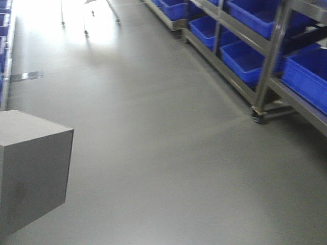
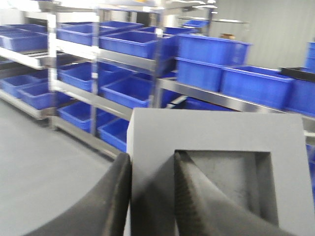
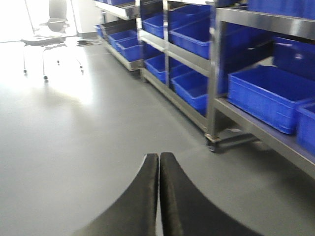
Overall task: Sort gray base to blue bin
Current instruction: 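Drive the base down the aisle between blue bin shelves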
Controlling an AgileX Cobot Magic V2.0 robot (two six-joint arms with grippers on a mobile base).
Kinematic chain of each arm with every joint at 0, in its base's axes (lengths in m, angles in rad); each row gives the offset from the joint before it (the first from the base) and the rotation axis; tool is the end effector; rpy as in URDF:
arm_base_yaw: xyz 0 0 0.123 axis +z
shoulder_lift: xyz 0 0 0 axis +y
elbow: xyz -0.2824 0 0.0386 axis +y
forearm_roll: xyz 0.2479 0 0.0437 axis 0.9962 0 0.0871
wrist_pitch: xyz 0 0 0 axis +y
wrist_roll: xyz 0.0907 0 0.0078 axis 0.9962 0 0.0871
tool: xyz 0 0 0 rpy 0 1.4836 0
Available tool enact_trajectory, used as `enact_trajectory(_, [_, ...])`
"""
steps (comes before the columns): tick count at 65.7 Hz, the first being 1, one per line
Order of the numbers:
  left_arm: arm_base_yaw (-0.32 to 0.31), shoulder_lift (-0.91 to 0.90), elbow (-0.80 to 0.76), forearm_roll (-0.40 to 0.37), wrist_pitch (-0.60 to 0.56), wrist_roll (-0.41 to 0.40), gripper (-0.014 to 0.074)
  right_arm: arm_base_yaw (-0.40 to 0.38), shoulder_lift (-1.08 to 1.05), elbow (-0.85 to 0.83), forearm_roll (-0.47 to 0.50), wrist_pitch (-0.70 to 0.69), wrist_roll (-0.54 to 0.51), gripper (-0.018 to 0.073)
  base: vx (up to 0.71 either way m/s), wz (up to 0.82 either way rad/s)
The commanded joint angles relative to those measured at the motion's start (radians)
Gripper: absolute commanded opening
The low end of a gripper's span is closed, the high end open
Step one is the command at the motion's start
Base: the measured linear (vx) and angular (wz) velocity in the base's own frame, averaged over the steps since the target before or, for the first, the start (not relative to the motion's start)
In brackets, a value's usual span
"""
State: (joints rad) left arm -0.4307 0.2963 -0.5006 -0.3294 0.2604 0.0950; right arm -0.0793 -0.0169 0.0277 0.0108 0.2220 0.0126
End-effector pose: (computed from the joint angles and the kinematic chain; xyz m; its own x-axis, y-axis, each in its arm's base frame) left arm 0.0565 -0.0344 0.3394 -0.0698 -0.2116 -0.9749 0.4884 0.8449 -0.2183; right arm 0.0552 -0.0042 0.1845 -0.1428 0.0346 -0.9891 0.0802 0.9965 0.0232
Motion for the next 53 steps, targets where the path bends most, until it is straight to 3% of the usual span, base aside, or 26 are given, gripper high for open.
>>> enact_trajectory(1, [-0.005, 0.007, -0.027, -0.020, -0.107, -0.003, 0.0004, -0.001, 0.003, 0.001, -0.005, -0.075, -0.013, -0.0005, 0.19, 0.59])
enact_trajectory(26, [-0.005, 0.007, -0.027, -0.020, -0.107, -0.003, 0.0004, -0.001, 0.003, 0.001, -0.005, -0.075, -0.013, -0.0005, 0.18, 0.45])
enact_trajectory(53, [-0.005, 0.007, -0.027, -0.020, -0.107, -0.003, 0.0004, -0.001, 0.003, 0.001, -0.005, -0.075, -0.013, -0.0005, 0.25, 0.13])
